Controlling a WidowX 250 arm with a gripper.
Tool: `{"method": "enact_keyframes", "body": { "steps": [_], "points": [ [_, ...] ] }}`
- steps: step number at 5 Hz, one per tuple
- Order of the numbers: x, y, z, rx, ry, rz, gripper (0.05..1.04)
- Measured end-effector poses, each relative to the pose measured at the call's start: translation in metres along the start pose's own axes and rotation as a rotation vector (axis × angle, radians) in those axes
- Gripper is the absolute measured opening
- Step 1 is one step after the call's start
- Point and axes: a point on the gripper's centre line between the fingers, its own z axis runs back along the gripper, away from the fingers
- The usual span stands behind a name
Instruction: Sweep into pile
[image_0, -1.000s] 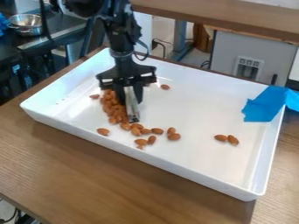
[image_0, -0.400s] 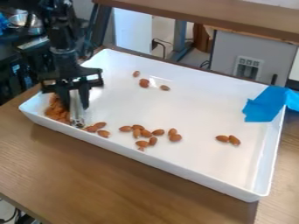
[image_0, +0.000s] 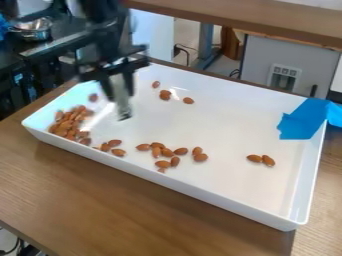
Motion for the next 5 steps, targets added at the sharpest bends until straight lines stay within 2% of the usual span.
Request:
{"method": "enact_keyframes", "body": {
  "steps": [1,2,4,5],
  "points": [
    [-0.017,-0.047,0.010,-0.026,-0.001,-0.048,0.381],
    [-0.034,-0.093,0.024,-0.055,-0.048,-0.134,0.381],
    [-0.059,-0.154,-0.009,-0.031,-0.086,-0.183,0.381],
    [-0.075,-0.179,-0.038,0.014,-0.089,-0.166,0.381]
  ]
}}
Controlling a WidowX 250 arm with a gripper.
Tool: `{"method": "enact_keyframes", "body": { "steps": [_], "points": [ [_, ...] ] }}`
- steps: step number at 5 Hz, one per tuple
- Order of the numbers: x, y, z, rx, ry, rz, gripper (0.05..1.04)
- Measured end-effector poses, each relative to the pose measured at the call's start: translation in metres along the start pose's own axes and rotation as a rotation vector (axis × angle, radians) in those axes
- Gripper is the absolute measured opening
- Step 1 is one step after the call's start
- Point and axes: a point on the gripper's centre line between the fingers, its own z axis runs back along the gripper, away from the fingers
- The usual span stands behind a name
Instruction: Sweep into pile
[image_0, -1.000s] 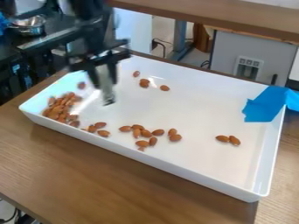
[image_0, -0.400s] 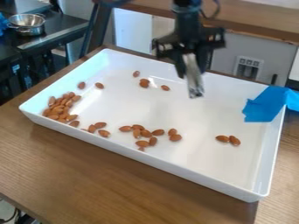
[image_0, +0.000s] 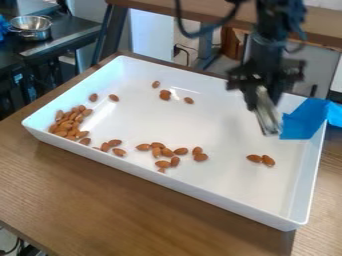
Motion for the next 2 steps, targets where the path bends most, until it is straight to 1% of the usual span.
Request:
{"method": "enact_keyframes", "body": {
  "steps": [1,2],
  "points": [
    [-0.0158,-0.0209,-0.0154,0.023,-0.006,-0.006,0.381],
    [-0.0208,-0.0219,-0.0244,0.049,-0.017,0.015,0.381]
  ]
}}
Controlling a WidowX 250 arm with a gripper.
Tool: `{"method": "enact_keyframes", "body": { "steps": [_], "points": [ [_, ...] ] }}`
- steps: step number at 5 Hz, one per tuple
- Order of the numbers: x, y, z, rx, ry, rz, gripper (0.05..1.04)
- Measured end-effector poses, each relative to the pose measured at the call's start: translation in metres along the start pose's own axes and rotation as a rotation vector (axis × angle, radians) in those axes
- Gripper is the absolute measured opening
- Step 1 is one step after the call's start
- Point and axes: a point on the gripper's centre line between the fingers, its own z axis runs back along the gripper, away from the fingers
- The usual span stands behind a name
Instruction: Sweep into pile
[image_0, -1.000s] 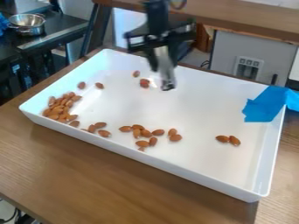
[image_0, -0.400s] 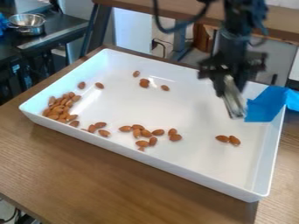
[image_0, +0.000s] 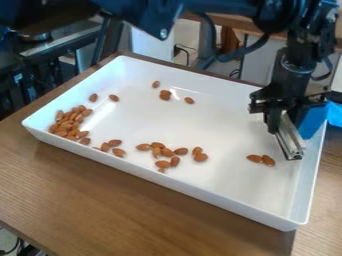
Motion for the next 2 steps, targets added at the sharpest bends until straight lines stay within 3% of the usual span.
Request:
{"method": "enact_keyframes", "body": {
  "steps": [1,2],
  "points": [
    [-0.012,-0.012,0.001,-0.011,-0.017,-0.018,0.381],
    [-0.019,-0.001,-0.016,0.016,-0.025,-0.021,0.381]
  ]
}}
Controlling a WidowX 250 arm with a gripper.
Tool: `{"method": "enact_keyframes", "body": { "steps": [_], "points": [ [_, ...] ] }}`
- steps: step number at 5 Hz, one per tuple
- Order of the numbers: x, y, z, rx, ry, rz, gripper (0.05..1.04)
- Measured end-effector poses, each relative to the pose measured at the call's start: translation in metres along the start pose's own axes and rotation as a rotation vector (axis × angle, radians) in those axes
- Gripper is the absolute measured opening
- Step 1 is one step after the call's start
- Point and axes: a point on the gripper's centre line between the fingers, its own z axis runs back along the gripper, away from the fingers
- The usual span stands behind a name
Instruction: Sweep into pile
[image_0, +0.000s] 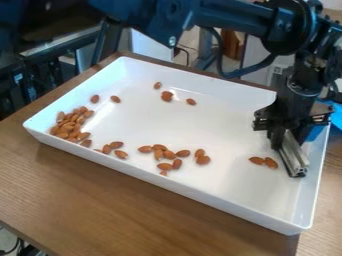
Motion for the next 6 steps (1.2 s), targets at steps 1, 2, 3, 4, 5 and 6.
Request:
{"method": "enact_keyframes", "body": {
  "steps": [1,2,3,4,5,6],
  "points": [
    [-0.007,0.013,-0.002,-0.004,-0.021,-0.024,0.381],
    [-0.011,0.032,0.000,-0.004,-0.028,-0.070,0.381],
    [-0.003,0.059,0.003,-0.006,0.000,-0.098,0.381],
    [0.015,0.104,0.010,0.000,0.039,-0.103,0.381],
    [0.028,0.139,0.012,0.001,0.053,-0.120,0.381],
    [0.030,0.157,0.009,-0.003,0.041,-0.170,0.381]
  ]
}}
